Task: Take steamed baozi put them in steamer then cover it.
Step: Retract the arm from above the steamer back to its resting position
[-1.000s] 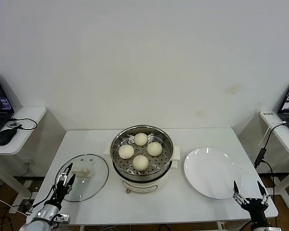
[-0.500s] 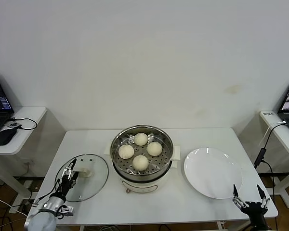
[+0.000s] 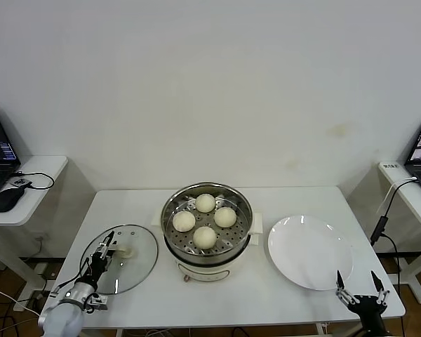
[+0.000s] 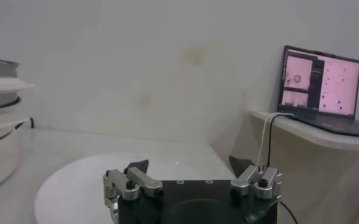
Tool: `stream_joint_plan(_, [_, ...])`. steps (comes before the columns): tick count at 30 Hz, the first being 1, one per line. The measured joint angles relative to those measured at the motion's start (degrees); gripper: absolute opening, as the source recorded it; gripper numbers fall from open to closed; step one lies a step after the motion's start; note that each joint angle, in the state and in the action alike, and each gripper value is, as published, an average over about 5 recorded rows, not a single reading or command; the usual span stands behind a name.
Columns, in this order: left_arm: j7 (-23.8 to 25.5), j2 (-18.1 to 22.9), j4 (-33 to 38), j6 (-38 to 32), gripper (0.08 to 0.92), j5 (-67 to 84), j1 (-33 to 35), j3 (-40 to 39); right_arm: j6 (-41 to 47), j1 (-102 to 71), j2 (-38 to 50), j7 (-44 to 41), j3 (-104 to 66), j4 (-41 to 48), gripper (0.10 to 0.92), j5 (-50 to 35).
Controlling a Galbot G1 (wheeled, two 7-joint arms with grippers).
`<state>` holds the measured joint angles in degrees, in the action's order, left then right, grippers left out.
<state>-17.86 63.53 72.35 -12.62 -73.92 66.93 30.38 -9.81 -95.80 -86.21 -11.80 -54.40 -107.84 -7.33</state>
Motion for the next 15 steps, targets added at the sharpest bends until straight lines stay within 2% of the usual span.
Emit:
stream_joint_plan(12, [-1.39,0.25,-2.6,-0.76,0.199,0.26,-1.03,0.31,-0.16,-0.04,0.15,-0.1,0.6,0.2,0.823,0.59])
stream_joint_plan(15, [-1.75,0.18,-2.05,-0.44,0.152,0.82,-0.58,0.81,-0.2,0.08,0.26,-0.14,1.08,0.26,0.823,0.88])
